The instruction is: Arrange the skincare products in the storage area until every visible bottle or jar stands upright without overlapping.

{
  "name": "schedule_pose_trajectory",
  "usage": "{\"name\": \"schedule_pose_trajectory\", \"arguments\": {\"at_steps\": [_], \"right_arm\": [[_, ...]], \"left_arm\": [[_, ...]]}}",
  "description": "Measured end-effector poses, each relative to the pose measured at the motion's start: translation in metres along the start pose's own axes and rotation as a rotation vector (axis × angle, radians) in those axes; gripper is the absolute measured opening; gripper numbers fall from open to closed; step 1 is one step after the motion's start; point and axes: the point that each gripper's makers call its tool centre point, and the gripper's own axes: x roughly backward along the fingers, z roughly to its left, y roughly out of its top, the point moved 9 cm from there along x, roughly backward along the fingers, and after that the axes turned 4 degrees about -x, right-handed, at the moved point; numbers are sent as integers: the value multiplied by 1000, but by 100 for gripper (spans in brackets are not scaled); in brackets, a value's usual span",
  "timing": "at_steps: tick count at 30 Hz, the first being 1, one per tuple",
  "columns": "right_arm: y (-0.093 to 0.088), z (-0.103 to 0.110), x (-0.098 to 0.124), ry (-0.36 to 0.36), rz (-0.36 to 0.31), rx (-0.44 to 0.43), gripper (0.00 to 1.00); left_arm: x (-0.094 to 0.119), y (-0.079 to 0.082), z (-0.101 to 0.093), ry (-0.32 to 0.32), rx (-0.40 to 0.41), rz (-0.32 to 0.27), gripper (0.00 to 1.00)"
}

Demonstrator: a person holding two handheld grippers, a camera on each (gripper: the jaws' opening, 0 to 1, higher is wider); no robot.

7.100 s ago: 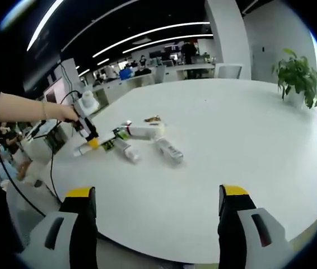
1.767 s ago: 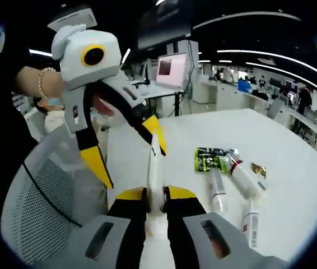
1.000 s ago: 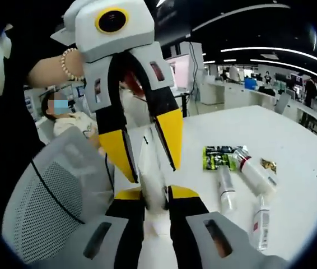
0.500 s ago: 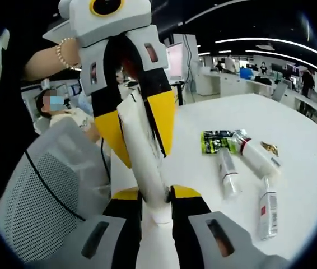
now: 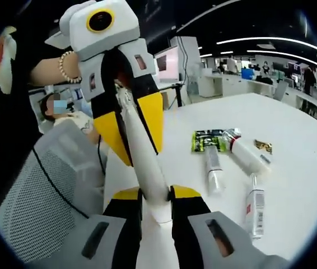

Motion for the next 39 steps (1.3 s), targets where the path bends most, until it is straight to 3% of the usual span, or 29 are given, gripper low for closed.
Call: {"name": "schedule_pose_trajectory", "arguments": {"at_steps": [29,39], "right_arm": [[5,-65,17,-18,-33,-12,18],[7,-79,17,-13,-30,-17,19]], "left_arm": [[-31,12,66,2,-23,-29,18],[-35,11,77,6,-26,-22,18]]}}
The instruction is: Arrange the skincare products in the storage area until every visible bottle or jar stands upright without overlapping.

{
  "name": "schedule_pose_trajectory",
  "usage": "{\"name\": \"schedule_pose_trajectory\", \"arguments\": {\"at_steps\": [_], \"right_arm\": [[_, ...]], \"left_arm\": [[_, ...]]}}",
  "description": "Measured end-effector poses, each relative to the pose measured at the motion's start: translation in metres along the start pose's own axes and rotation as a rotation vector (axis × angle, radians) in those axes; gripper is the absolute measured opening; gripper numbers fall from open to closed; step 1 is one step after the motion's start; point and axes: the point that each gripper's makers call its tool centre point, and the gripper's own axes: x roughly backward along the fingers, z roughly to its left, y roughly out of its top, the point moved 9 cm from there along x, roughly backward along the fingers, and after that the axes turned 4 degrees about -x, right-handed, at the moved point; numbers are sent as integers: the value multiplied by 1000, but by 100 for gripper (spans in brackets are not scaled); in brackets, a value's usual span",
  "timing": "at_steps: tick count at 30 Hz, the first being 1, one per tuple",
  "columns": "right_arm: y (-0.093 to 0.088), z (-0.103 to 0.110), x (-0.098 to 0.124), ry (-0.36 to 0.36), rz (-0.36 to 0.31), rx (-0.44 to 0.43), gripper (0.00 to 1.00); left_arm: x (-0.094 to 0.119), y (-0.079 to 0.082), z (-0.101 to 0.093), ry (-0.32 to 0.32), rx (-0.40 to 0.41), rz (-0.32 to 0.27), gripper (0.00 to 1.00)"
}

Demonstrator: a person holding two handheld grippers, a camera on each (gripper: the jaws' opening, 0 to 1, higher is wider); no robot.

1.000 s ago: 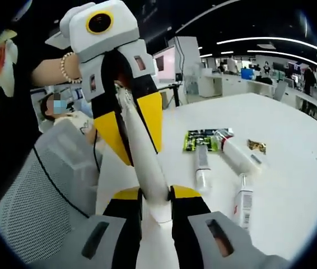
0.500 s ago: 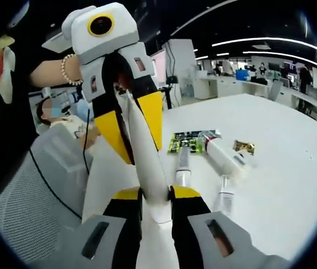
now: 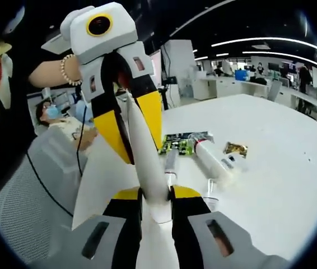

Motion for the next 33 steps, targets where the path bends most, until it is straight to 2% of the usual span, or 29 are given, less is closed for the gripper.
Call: {"name": "schedule_pose_trajectory", "arguments": {"at_steps": [7,12,16,18,21,25,33], "right_arm": [[0,0,-1,19,27,18,20],[-6,2,-5,-12,63,28,22],[-5,1,-3,-32,17,-13,28],[-4,1,-2,-36,20,-13,30],[-2,2,-1,-46,29,-11,33],[-1,4,-1,-50,40,-32,35],[-3,6,0,-95,77,-69,51]], "left_arm": [[-2,0,-2,-5,-7,10,19],[-5,-3,-4,-3,-7,27,19],[-5,-5,-4,-4,9,29,23],[-4,-6,-5,2,12,29,25],[-2,-8,-4,11,50,10,29],[2,-8,-4,19,83,-5,29],[11,-12,-9,39,150,-18,34]]}}
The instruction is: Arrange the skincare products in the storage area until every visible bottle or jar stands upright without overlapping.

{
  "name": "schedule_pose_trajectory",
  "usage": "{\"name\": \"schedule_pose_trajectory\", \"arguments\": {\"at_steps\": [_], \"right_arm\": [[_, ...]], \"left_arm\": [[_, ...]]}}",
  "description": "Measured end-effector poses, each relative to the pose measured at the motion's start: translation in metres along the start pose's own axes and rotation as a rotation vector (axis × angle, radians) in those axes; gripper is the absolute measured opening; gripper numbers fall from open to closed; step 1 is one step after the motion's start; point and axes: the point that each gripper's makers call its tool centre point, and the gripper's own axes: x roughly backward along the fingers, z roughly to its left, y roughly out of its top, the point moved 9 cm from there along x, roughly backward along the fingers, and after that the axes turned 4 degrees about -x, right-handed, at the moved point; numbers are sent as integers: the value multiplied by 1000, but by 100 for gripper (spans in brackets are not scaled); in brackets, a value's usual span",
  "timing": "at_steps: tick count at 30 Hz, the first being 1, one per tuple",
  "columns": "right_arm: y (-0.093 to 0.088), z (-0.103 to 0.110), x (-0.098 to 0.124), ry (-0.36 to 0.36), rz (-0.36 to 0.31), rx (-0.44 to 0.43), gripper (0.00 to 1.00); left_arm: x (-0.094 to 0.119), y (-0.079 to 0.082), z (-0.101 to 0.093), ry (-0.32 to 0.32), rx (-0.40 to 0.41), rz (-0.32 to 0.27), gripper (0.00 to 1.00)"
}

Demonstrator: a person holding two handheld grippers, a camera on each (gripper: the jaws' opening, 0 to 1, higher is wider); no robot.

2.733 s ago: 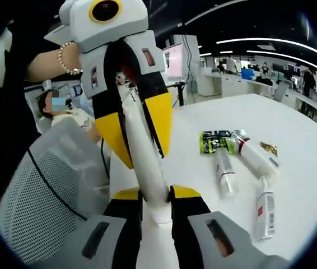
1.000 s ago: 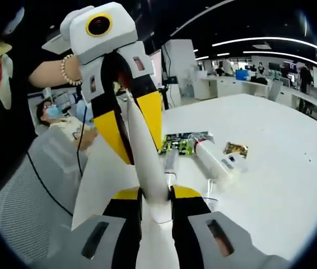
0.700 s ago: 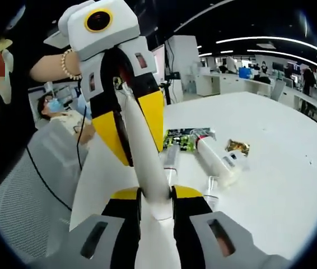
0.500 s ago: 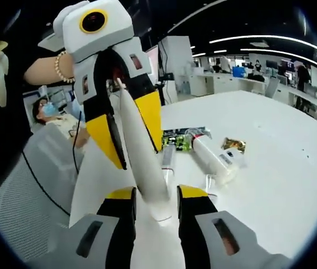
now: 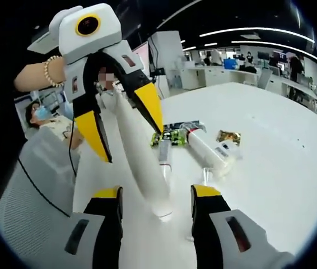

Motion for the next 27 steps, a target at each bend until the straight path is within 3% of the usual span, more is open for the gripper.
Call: {"name": "schedule_pose_trajectory", "arguments": {"at_steps": [6,14,27], "right_arm": [[0,6,3,-40,-4,-15,62],[-2,16,9,-79,-9,-49,73],[-6,31,24,-153,-71,-117,83]], "left_arm": [[9,-6,-5,37,79,-23,37],[23,-22,-7,107,298,-122,42],[48,-36,-29,192,375,-120,59]]}}
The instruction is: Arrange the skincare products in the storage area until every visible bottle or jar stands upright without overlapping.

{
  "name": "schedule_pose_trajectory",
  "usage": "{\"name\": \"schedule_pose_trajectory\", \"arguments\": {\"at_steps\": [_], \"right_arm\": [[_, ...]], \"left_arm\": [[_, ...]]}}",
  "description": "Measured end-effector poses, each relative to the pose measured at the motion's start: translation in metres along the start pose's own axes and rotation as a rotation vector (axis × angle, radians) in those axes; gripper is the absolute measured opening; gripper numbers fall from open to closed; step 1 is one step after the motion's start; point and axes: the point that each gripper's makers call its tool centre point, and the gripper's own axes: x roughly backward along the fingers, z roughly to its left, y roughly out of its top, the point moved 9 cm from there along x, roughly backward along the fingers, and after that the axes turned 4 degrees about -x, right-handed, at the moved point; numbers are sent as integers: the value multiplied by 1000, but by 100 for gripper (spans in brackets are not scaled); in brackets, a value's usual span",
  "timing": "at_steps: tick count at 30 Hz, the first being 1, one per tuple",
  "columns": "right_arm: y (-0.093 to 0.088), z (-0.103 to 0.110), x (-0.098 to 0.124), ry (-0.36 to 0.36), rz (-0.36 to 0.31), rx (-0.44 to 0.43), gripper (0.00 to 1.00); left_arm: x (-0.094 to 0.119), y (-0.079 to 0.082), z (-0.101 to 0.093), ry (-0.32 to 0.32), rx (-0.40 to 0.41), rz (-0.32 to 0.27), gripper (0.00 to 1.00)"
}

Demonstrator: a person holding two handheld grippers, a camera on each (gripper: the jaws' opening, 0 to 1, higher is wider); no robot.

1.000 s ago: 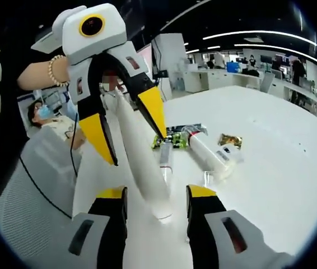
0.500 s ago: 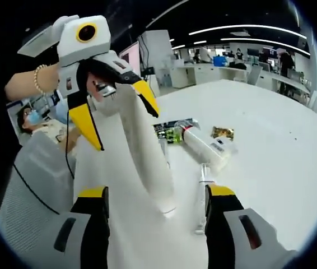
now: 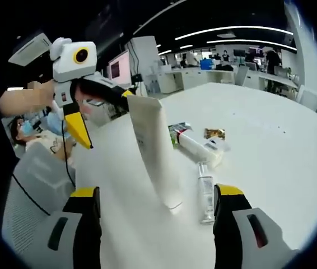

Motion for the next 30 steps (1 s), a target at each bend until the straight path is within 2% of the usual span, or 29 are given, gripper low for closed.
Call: {"name": "schedule_pose_trajectory", "arguments": {"at_steps": [2,9,15,18,23,30], "right_arm": [[-2,3,2,-8,-3,-8,86],[-8,15,14,-30,-9,-31,91],[-17,25,21,-50,-20,-68,95],[-22,33,24,-55,-11,-80,97],[-28,43,29,-58,-7,-90,99],[-37,54,38,-75,-18,-121,99]], "left_arm": [[7,-8,4,17,30,-5,62],[29,-28,-6,83,110,13,66],[43,-43,-9,158,115,19,75],[51,-53,-10,193,164,7,76],[59,-65,-21,208,205,14,76],[73,-81,-30,243,228,27,85]]}}
